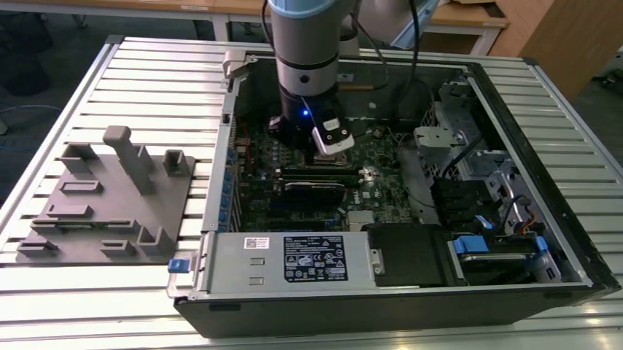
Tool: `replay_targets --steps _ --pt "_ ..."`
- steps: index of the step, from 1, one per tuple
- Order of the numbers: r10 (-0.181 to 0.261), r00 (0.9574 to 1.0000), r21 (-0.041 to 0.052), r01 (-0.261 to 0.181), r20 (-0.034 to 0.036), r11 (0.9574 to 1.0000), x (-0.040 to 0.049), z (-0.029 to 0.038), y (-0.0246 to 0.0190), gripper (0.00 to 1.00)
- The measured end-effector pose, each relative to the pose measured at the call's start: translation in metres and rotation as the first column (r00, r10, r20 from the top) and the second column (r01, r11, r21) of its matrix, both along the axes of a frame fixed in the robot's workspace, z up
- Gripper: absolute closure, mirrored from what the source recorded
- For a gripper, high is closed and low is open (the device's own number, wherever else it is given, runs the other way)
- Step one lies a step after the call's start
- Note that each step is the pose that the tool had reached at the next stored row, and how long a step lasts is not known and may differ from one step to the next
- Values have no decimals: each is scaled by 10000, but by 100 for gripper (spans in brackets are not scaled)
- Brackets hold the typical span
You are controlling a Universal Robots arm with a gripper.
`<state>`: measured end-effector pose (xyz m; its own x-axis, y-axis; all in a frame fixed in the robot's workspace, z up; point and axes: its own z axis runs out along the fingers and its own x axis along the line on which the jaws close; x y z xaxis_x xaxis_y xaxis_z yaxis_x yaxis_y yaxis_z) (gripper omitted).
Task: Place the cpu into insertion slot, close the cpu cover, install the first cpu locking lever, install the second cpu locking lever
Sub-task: 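Install the second cpu locking lever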
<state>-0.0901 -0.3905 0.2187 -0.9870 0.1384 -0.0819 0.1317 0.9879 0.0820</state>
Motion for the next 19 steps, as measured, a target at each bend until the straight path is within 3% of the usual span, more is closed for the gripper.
replay_targets --steps 10,15,16,18,19 --pt "1 10000 2 -1 0 10000 -56 -164 -6 90" --pt "1 10000 0 -1 -1 10000 -60 -176 -7 90" --pt "1 10000 26 -1 -2 10000 -61 -176 -7 90" --pt "0 10000 192 0 0 9998 -62 -176 -7 90" --pt "0 10000 229 0 0 9997 -62 -176 -7 90"
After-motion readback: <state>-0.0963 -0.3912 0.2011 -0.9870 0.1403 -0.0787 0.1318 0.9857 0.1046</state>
